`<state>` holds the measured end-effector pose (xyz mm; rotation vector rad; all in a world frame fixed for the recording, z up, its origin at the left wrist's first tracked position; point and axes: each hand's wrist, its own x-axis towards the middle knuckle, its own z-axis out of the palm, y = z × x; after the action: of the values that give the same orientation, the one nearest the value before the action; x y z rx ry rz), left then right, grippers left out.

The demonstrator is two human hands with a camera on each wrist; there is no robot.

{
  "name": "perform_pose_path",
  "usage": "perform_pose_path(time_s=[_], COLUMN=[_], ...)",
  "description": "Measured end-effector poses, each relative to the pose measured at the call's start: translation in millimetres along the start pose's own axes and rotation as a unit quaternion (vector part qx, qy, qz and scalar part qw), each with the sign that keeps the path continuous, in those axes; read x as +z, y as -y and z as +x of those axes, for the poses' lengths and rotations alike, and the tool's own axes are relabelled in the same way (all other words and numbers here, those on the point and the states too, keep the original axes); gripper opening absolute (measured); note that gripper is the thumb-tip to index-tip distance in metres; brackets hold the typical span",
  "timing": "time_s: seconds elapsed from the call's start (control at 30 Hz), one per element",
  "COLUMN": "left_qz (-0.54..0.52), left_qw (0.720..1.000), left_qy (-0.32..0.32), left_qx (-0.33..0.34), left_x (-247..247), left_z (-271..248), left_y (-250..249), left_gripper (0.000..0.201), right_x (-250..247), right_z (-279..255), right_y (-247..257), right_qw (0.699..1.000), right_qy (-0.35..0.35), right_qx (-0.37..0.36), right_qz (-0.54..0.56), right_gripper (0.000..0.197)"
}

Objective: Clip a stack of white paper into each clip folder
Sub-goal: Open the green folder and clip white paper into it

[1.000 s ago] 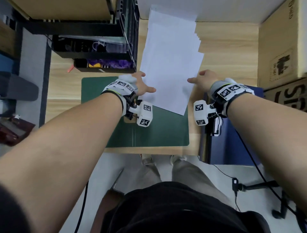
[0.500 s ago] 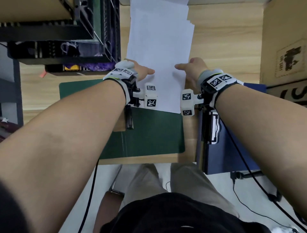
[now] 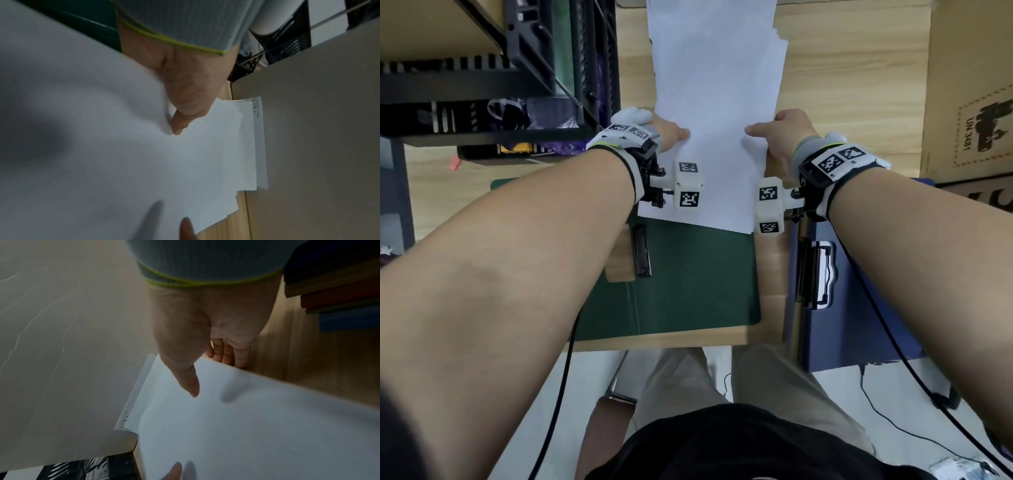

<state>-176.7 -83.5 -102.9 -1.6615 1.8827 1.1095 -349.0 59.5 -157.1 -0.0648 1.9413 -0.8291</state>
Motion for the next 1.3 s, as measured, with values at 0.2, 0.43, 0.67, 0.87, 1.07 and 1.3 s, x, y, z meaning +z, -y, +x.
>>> perform_pose_path(time_s=[0.2,0.43,0.67,0.87,1.07,1.3], left_qz=[-0.093,-0.169,-0.245,-0.244,-0.193,-0.287], left_qw=[0.995,0.985,0.962,0.961,0.970,0.934], left_qy=[-0.034,0.017,0.056,0.048,-0.077,-0.134], left_qx=[-0.007,0.025,0.103,0.123,0.124,0.164], left_x=[6.3,7.5,-10.4,-31.1,-35.9,-49.3], left_z=[8.9,-8.5,-50.1,-80.9,-101.0,-138.6], left_y=[-0.7,-0.2,28.6,60.3,84.0,87.9], left_gripper=[0.086,0.062,0.056,0.055,0.056,0.051], right_x=[-2.2,-6.0,-0.7,-3.1,4.2,5.2], right_z=[1.1,-3.0,-59.6,-102.0,-134.1,-181.1], right_y=[1.3,-1.0,18.8,28.4,26.6,20.6], right_qw=[1.000,1.000,0.999,0.989,0.975,0.945], right_qy=[-0.007,0.007,0.034,0.113,0.103,0.105], right_qx=[-0.010,-0.001,-0.002,-0.013,-0.117,-0.264], right_qz=[-0.005,-0.020,0.022,0.098,0.158,0.160], right_gripper=[0.078,0.064,0.025,0.021,0.032,0.033])
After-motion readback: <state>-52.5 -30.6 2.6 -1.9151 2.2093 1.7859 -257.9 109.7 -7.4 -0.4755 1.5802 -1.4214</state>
